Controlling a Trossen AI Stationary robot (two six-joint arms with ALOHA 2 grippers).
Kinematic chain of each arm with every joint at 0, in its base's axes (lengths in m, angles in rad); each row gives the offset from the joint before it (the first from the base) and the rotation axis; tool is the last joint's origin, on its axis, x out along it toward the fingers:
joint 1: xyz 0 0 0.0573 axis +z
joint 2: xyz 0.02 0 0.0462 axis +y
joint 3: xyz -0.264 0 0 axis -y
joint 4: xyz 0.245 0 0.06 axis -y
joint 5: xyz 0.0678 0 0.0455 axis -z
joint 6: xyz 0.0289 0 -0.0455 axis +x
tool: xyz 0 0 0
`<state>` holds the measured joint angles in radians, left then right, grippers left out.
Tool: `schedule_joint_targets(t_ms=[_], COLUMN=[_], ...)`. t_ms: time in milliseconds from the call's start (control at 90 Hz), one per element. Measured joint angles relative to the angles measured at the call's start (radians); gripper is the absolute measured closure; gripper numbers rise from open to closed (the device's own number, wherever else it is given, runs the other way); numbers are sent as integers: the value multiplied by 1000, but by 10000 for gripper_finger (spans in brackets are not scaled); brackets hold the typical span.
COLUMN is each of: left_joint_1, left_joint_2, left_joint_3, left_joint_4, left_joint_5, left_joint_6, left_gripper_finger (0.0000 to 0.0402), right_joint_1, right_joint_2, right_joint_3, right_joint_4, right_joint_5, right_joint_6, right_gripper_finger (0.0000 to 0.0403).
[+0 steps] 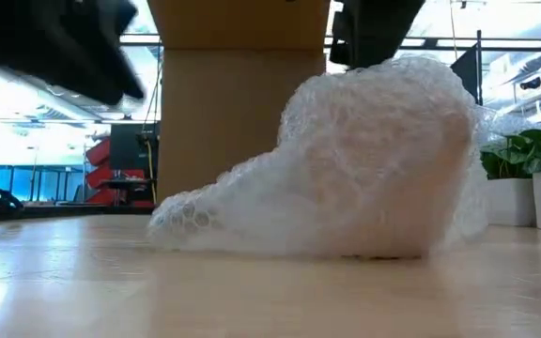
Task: Wrap mug
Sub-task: Wrap the orange cup with the bubble wrap
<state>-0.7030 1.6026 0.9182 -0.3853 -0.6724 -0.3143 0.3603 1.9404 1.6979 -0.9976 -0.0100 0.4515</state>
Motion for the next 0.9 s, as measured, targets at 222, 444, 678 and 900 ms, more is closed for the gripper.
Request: schedule_joint_targets(t_ms=[222,444,678,900], left_joint_1=[127,188,181,183], left_joint_2=[85,220,237,237], left_joint_3=[-205,-270,-188,-104], left_joint_4=[447,955,1053,1119], left_joint_5=[177,310,335,276], left_joint_6=[36,163,282,398], left_gripper_finger=[269,269,269,269], right_joint_1=[-1,-16,-18,-17], right_joint_2=[81,180,192,191], right_joint_3=[1,6,7,6], right_joint_4=[12,19,16,18], right_joint_5=[-21,-104,-110,-105], right_joint_6=[-17,-65,-87,-90], right_gripper_finger=[402,403,403,403])
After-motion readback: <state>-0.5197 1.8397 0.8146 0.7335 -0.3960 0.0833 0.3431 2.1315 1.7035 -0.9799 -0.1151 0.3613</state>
